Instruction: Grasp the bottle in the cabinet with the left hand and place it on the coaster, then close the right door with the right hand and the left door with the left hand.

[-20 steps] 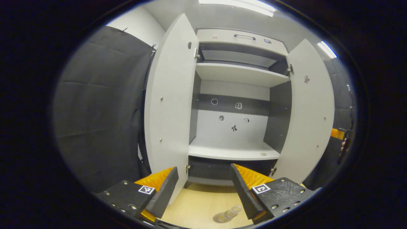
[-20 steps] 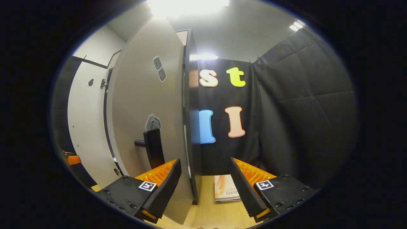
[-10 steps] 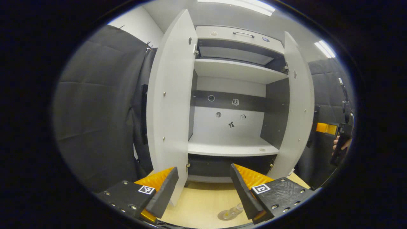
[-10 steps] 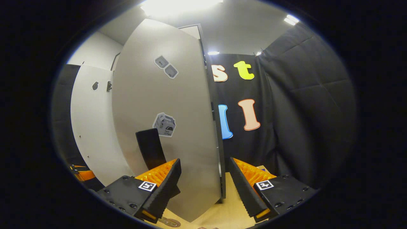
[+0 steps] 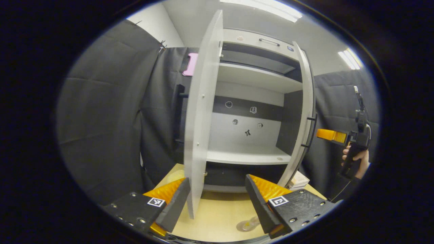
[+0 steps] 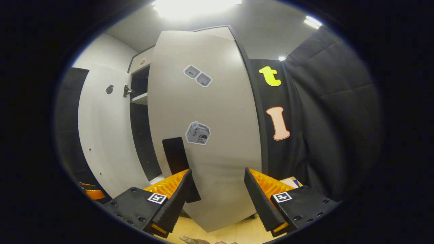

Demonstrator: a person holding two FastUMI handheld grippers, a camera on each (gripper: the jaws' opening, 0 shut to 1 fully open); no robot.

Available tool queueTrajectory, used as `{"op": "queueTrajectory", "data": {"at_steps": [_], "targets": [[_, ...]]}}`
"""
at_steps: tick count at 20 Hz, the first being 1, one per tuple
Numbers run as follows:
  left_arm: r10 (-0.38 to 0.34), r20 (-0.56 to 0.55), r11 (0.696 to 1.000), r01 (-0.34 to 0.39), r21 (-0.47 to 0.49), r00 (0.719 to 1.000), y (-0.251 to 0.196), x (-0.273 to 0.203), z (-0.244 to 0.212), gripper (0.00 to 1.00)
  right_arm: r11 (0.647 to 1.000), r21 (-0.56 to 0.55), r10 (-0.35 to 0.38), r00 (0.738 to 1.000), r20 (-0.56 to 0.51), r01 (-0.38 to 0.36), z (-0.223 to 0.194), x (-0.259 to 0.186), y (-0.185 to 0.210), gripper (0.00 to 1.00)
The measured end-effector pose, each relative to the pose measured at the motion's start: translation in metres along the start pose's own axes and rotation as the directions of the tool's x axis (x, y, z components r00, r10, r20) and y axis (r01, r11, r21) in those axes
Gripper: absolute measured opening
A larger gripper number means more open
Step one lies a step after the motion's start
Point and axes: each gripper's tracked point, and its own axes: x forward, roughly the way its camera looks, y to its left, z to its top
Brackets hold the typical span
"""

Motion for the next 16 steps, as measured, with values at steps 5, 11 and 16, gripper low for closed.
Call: {"op": "queueTrajectory", "data": {"at_steps": [5, 11, 16], "targets": [[0.034, 0.057, 0.998, -0.037, 0.049, 0.998, 0.067, -0.027, 0.019, 0.94, 0.997, 0.023, -0.068, 0.997, -0.029, 0.069, -0.022, -0.004, -0.01, 0.98], [0.087, 0.101, 0.991, -0.096, 0.091, 0.991, 0.144, -0.037, 0.046, 0.94, 0.996, -0.001, -0.091, 0.996, -0.011, 0.091, -0.033, -0.009, 0.006, 0.98], [0.111, 0.136, 0.992, -0.118, 0.05, 0.984, 0.186, -0.022, 0.073, 0.94, 0.995, 0.009, -0.101, 0.995, -0.018, 0.101, -0.043, -0.011, 0.015, 0.98]]}}
